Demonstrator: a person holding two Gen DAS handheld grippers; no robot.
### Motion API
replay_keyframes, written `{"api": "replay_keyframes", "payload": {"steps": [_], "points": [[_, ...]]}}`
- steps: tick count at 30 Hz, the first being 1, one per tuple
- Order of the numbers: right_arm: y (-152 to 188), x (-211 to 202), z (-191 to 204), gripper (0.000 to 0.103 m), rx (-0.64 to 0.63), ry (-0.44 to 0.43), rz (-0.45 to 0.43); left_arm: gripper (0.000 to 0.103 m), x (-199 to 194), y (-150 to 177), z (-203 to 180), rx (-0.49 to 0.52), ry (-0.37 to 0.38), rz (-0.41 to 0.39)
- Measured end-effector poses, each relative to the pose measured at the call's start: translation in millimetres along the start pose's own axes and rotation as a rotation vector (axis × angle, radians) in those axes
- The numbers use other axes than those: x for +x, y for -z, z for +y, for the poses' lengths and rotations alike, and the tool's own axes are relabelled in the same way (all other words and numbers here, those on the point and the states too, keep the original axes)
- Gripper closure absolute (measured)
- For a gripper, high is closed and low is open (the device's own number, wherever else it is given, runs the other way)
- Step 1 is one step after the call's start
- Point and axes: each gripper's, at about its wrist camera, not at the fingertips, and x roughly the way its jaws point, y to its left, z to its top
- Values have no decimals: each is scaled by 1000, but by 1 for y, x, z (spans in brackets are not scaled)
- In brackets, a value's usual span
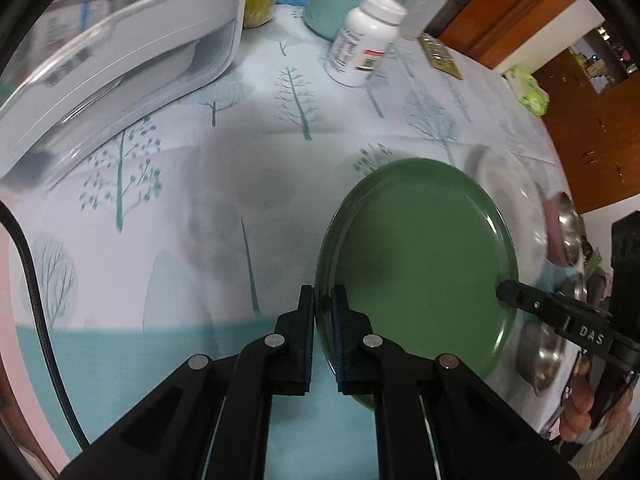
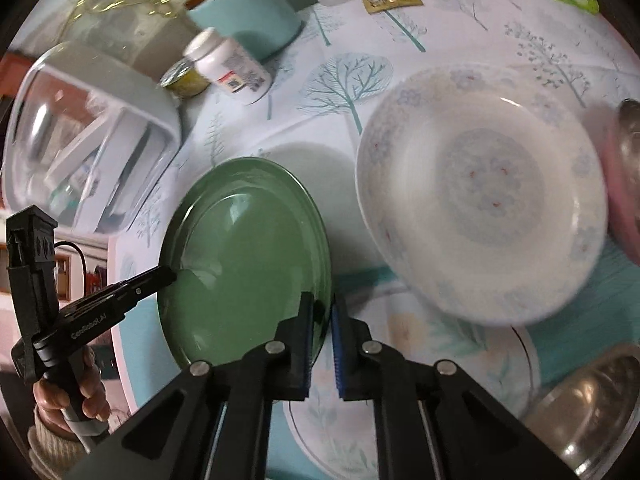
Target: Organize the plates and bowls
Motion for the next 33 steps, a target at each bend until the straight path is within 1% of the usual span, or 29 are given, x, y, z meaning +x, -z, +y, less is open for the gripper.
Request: {"api": "replay_keyframes", "payload": {"steps": [2, 6, 11, 17, 20, 23, 27, 30, 33], "points": [[10, -8, 3, 95, -17, -6, 10, 97, -15, 17, -5, -6, 16, -3], [43, -33, 5, 95, -68, -34, 27, 97, -48, 59, -14, -21, 47, -3], [95, -59, 10, 95, -167, -46, 63, 97, -82, 129, -30, -53, 67, 5], [157, -71, 7, 95, -255, -62, 117, 97, -103, 214, -42, -120, 87, 14], [189, -67, 5, 95, -290, -67, 148, 97, -102, 253, -41, -165, 88, 20], [218, -58, 0, 95, -314, -73, 177, 97, -94, 285, -38, -194, 69, 18], [248, -34, -13, 95, -298, -71, 238, 97, -76, 322, -37, -217, 39, 29], [260, -18, -22, 95, -271, -62, 275, 97, -62, 340, -38, -232, 22, 40], [265, -9, -26, 95, -260, -48, 288, 97, -48, 347, -37, -243, 14, 53]]}}
